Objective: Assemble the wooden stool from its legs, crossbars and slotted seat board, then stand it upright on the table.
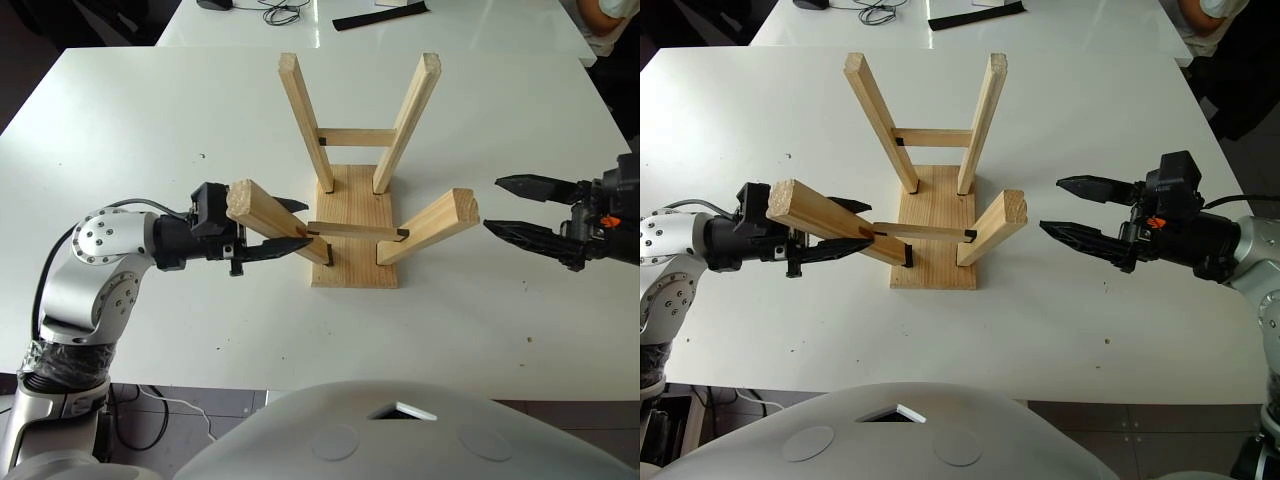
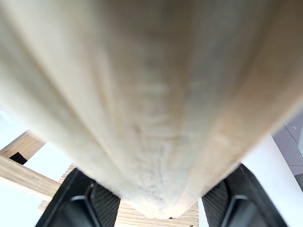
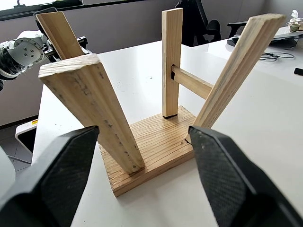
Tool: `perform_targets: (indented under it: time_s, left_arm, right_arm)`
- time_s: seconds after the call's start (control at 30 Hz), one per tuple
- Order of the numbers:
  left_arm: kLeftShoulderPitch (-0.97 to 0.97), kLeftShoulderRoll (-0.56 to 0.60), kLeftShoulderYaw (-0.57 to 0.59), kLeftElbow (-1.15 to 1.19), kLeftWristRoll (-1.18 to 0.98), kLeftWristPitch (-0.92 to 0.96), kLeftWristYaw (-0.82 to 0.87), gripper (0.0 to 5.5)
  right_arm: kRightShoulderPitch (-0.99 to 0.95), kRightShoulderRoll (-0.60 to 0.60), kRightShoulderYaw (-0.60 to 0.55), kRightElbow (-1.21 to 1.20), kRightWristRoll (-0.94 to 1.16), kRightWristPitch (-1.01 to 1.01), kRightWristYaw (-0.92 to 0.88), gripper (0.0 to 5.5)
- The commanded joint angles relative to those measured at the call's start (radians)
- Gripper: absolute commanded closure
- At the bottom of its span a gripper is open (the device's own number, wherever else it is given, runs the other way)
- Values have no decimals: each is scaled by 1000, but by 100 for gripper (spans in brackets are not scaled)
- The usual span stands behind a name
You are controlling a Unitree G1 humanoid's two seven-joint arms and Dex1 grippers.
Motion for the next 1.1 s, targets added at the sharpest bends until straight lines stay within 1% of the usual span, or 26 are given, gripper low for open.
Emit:
perform_targets:
  time_s: [0.03,0.23,0.67,0.87,1.1]
  left_arm:
    - [-11,28,-24,52,83,-4,-13,345]
    - [-41,44,-11,65,68,-7,-37,345]
    - [-155,68,-23,130,77,-11,-101,345]
    - [-160,48,-44,196,121,-35,-105,345]
    - [-127,7,-91,269,163,-60,-70,345]
  right_arm:
    - [6,-2,2,-11,-20,-18,-1,201]
    - [13,4,7,-13,-34,-32,0,201]
    - [27,12,23,-23,-58,-57,-7,201]
    - [32,16,39,-25,-79,-77,-8,201]
    - [40,17,52,-35,-93,-89,-5,201]
